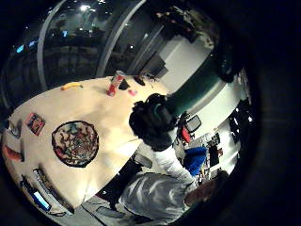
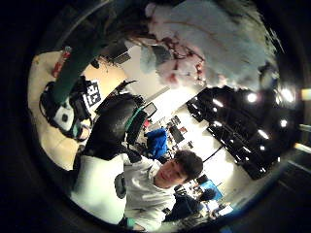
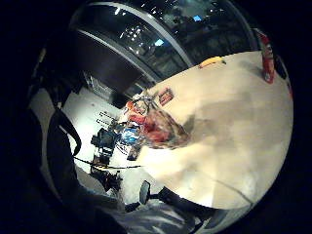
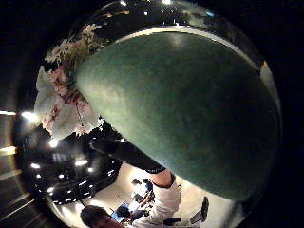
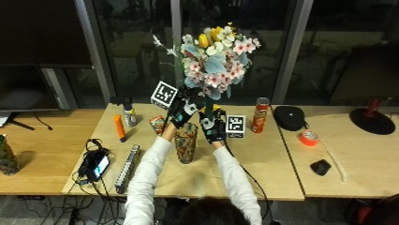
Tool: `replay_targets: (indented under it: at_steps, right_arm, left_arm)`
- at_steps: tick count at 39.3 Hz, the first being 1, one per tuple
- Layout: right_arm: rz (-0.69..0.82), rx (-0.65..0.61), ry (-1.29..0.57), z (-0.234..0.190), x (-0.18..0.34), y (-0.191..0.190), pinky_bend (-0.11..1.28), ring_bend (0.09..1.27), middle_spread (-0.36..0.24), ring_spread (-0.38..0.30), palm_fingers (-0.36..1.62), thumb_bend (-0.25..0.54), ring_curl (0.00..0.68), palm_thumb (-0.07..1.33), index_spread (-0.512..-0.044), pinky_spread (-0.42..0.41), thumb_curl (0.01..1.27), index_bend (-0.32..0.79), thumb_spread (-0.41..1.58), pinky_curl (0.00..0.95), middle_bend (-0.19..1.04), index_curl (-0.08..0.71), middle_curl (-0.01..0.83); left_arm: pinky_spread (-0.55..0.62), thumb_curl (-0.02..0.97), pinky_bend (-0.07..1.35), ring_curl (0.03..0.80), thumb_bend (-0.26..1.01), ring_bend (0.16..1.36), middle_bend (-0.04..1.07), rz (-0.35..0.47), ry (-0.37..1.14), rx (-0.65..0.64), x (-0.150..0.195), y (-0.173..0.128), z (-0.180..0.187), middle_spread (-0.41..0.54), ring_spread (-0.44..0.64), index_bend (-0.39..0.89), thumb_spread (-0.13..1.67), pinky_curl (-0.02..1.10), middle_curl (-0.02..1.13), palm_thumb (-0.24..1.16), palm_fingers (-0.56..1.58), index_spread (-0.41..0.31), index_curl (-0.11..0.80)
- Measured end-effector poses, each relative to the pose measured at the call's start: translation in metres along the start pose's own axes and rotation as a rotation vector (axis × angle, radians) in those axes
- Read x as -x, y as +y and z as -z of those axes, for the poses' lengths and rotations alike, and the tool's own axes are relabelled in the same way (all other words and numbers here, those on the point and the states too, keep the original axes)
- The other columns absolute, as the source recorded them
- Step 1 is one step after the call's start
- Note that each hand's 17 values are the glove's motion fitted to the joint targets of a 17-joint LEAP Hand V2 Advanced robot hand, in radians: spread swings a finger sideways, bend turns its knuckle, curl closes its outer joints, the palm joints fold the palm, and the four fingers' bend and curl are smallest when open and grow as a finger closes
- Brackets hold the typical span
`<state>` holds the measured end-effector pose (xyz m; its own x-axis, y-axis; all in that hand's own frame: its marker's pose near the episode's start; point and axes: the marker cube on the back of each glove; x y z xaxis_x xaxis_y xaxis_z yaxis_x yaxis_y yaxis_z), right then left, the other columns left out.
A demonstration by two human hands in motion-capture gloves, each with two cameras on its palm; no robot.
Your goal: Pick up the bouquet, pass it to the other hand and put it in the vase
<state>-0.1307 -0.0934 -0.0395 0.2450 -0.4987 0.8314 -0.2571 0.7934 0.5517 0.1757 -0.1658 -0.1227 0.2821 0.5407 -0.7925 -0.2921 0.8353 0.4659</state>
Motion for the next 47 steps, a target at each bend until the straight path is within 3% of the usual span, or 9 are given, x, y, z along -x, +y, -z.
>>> replay_targets:
  at_steps: [6,10,13,18,24,29,34,41,47]
  right_arm:
    - [0.032,-0.018,-0.027,-0.025,0.000,0.000,0.85,1.13,-0.146,-0.171,1.33,0.006,0.623,1.02,-0.213,-0.191,0.42,0.57,1.09,0.601,0.97,0.669,0.685]
    - [0.274,-0.018,-0.055,-0.038,0.008,-0.007,0.86,1.14,-0.146,-0.172,1.32,-0.005,0.622,1.03,-0.214,-0.191,0.44,0.55,1.07,0.603,0.98,0.674,0.685]
    - [0.155,-0.007,-0.050,-0.046,0.008,-0.002,0.86,1.14,-0.146,-0.172,1.32,-0.010,0.622,1.03,-0.215,-0.192,0.45,0.54,1.07,0.605,0.98,0.677,0.684]
    - [0.028,0.017,-0.052,-0.062,0.002,0.004,0.86,1.14,-0.146,-0.172,1.32,-0.015,0.622,1.03,-0.215,-0.192,0.47,0.53,1.06,0.607,0.98,0.679,0.684]
    - [0.059,0.057,-0.012,-0.076,-0.001,0.011,0.86,1.14,-0.148,-0.173,1.31,-0.018,0.623,1.02,-0.216,-0.191,0.49,0.50,1.04,0.608,0.98,0.682,0.682]
    - [0.098,0.187,-0.017,-0.082,0.006,0.019,0.86,1.14,-0.150,-0.176,1.29,-0.018,0.620,1.03,-0.221,-0.198,0.52,0.45,0.98,0.602,0.96,0.678,0.674]
    - [0.216,0.272,-0.022,-0.080,0.005,0.014,0.82,1.07,-0.157,-0.186,1.16,-0.057,0.582,0.96,-0.232,-0.233,0.56,0.30,0.80,0.563,0.85,0.647,0.631]
    - [0.398,0.280,-0.032,-0.059,-0.002,-0.006,0.73,0.86,-0.156,-0.165,0.90,-0.058,0.505,0.83,-0.257,-0.207,0.54,0.10,0.84,0.499,0.61,0.552,0.547]
    - [0.053,0.243,0.081,-0.033,-0.007,0.001,0.56,0.71,-0.179,-0.151,0.54,-0.056,0.450,0.71,-0.284,-0.095,0.50,0.08,0.96,0.453,0.52,0.486,0.494]
  left_arm:
    - [0.43,0.330,0.23,0.256,-0.02,0.43,0.17,0.045,-0.004,0.002,-0.002,-0.010,-0.020,0.340,0.43,0.12,0.97,0.33,0.19,0.36,-0.06,0.050,0.291]
    - [0.44,0.335,0.24,0.265,-0.02,0.47,0.18,0.069,0.004,-0.034,-0.005,-0.015,-0.025,0.382,0.44,0.12,0.95,0.33,0.19,0.39,-0.04,0.079,0.281]
    - [0.43,0.344,0.24,0.276,-0.01,0.52,0.23,0.060,0.021,-0.114,-0.004,-0.019,-0.022,0.388,0.43,0.12,0.95,0.33,0.22,0.43,0.09,0.104,0.268]
    - [0.14,0.369,0.33,0.273,0.03,0.57,0.47,0.064,0.001,-0.284,-0.002,-0.021,-0.013,0.089,0.11,0.11,0.96,0.34,0.28,0.57,0.91,0.028,0.265]
    - [-0.18,0.461,0.55,0.378,0.08,0.74,0.56,0.036,-0.037,-0.514,0.012,-0.022,0.003,-0.122,-0.19,0.14,0.79,0.43,0.38,0.79,1.41,-0.111,0.281]
    - [-0.30,0.506,0.61,0.427,0.05,0.80,0.66,0.024,-0.080,-0.575,0.014,-0.018,0.016,-0.222,-0.29,0.18,0.67,0.48,0.45,0.84,1.43,-0.182,0.317]
    - [-0.36,0.532,0.63,0.455,-0.01,0.84,0.73,-0.094,-0.112,-0.579,0.008,-0.021,0.026,-0.282,-0.34,0.23,0.65,0.49,0.49,0.83,1.44,-0.235,0.363]
    - [-0.40,0.561,0.67,0.473,-0.02,0.87,0.76,0.007,-0.211,-0.611,0.014,-0.025,0.046,-0.320,-0.37,0.27,0.66,0.50,0.51,0.83,1.41,-0.272,0.416]
    - [-0.42,0.582,0.69,0.479,-0.03,0.88,0.77,-0.011,-0.194,-0.616,0.008,-0.040,0.067,-0.337,-0.38,0.27,0.66,0.51,0.53,0.83,1.39,-0.288,0.450]
